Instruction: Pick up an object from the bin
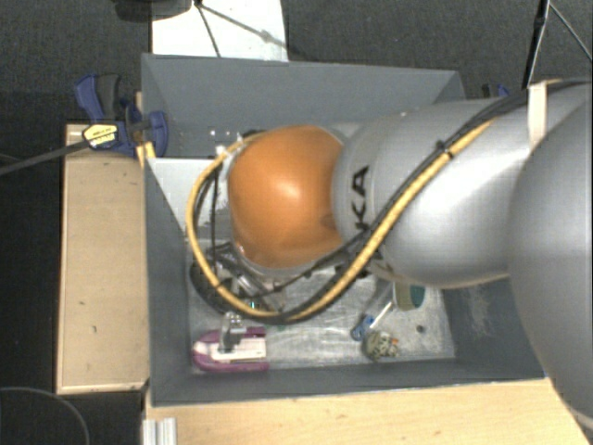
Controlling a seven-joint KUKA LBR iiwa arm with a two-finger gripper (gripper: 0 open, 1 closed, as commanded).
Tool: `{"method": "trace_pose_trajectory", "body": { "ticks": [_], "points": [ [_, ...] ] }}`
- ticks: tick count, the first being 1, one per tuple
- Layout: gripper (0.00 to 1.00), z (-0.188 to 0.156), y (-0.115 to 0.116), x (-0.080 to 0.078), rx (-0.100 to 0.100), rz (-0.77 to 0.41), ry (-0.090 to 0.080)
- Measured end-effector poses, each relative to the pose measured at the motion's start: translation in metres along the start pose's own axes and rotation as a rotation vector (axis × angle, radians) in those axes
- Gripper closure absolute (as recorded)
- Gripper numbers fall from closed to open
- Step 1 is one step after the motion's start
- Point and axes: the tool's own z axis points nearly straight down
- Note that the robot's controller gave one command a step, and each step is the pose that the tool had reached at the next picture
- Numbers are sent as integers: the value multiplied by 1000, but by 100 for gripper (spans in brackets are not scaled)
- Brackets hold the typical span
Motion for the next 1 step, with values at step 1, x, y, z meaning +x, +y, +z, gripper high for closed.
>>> {"method": "trace_pose_trajectory", "body": {
  "ticks": [1],
  "points": [
    [0,119,-9,-35,-4,-405,0]
  ]
}}
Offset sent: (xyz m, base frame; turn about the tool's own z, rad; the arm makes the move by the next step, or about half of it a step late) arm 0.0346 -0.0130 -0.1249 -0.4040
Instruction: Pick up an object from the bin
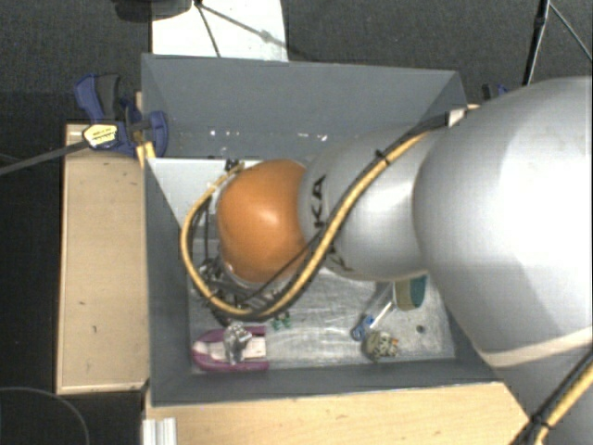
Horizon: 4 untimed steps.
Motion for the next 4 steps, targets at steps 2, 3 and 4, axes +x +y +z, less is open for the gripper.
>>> {"method": "trace_pose_trajectory", "body": {
  "ticks": [2,3,4],
  "points": [
    [100,2,-10,-47,-3,-392,9],
    [100,-89,-47,-54,10,-369,-17],
    [100,-88,-70,-41,6,-324,-4]
  ]
}}
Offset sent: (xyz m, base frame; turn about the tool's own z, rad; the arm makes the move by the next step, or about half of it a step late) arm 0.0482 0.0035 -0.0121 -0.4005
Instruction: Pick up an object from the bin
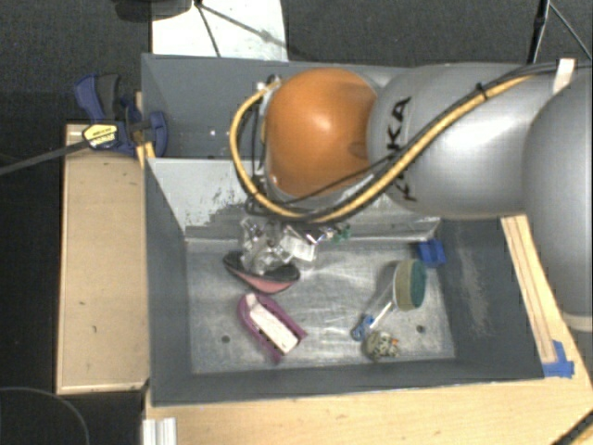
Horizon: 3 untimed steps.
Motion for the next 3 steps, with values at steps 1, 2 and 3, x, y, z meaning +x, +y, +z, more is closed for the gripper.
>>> {"method": "trace_pose_trajectory", "body": {
  "ticks": [1,2,3],
  "points": [
    [100,-3,7,12,-1,-19,1],
    [100,-70,-13,33,6,-11,-9],
    [100,-6,-31,45,-1,8,2]
  ]
}}
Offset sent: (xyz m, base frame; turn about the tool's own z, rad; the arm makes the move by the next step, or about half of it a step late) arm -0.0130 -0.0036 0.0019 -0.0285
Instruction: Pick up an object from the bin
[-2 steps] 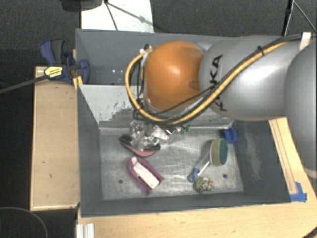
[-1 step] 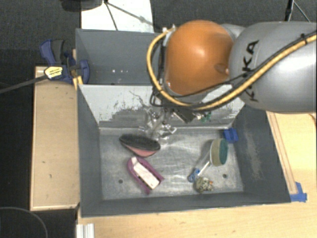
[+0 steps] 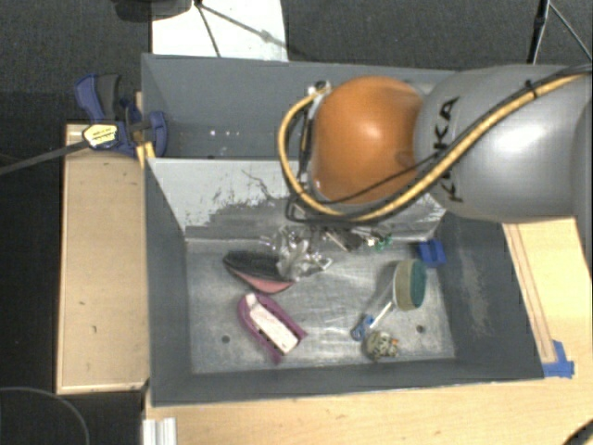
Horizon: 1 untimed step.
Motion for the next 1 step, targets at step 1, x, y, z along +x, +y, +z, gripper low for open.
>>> {"method": "trace_pose_trajectory", "body": {
  "ticks": [1],
  "points": [
    [100,69,38,12,-1,-4,-5]
  ]
}}
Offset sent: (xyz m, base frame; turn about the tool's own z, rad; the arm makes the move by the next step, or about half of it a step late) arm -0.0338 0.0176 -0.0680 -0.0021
